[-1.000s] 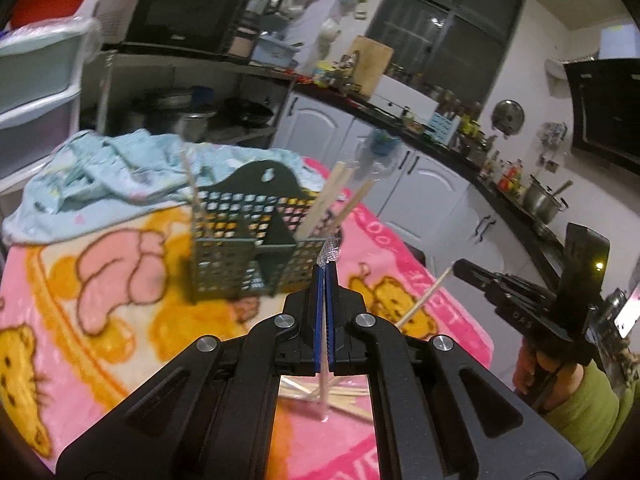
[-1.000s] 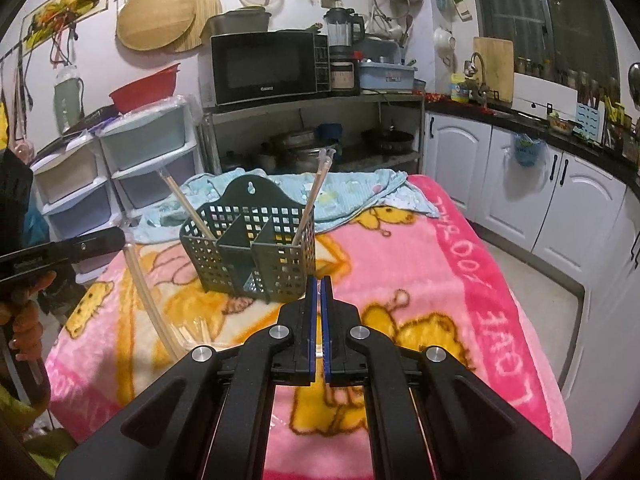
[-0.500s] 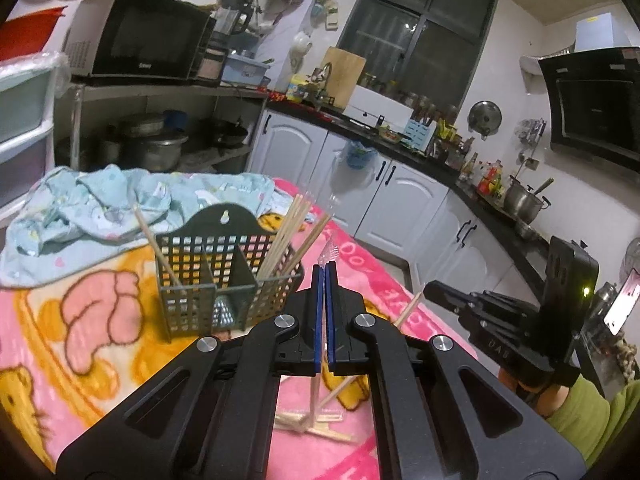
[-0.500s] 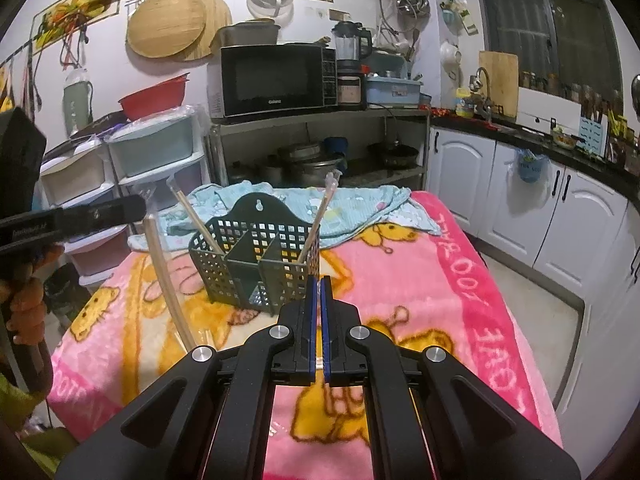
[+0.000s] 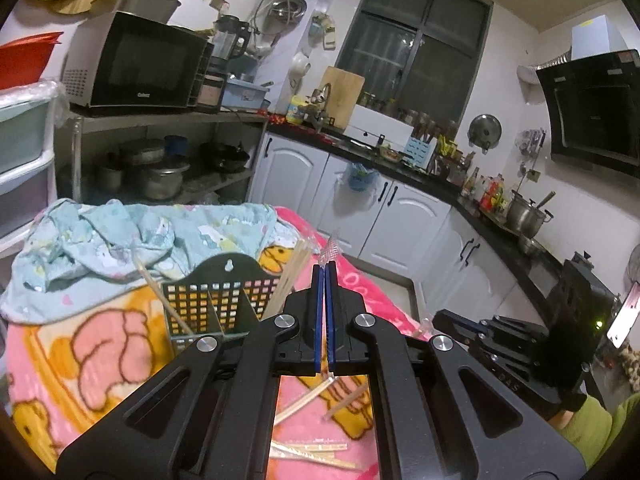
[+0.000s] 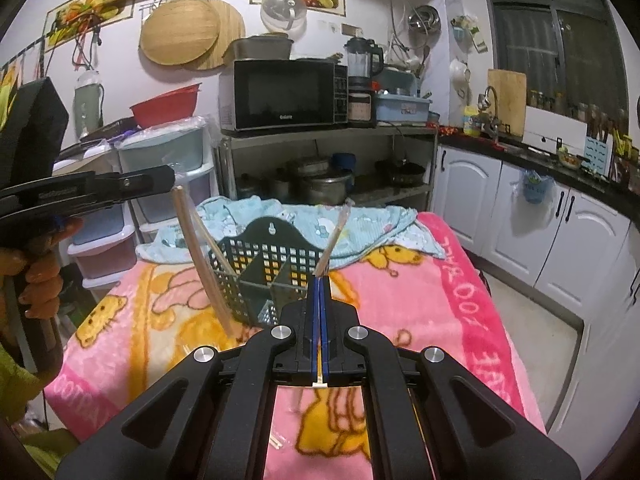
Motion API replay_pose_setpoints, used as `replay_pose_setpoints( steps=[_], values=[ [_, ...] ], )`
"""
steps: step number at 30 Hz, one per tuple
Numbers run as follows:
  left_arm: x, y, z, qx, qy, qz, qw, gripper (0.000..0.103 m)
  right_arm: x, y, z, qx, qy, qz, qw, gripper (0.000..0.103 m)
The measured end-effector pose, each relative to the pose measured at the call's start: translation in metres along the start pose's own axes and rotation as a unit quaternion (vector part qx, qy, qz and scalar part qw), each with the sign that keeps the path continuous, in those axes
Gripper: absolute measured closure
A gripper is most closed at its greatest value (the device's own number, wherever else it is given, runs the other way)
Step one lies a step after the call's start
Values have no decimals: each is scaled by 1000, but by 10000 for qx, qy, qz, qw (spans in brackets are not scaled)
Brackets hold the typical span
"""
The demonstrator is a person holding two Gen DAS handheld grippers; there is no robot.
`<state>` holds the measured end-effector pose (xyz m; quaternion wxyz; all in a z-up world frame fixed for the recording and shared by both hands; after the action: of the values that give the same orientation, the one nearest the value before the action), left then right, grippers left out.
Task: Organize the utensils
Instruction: 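Lift both held chopsticks and carry them above the green caddy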
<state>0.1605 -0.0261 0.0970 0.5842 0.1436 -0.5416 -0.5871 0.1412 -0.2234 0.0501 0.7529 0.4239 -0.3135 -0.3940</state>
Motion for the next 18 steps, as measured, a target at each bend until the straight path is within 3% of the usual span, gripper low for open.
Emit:
replay_pose_setpoints(
  steps=[18],
  values=[
    [7,55,-3,489,55,-134,9987,103,-16,72,3,640,280,354,9969,102]
  ],
)
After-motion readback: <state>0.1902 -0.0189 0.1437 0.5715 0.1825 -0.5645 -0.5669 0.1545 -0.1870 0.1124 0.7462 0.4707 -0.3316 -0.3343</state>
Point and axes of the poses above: each gripper's, at about its wrist camera, not at the fingertips, and z roughly against the way its jaws point, x to its right, y to its top, the point moved 4 cm from there along -z, roughly the way its jaws point, and after that the axes turned 10 degrees about z, right-handed, at the moved point
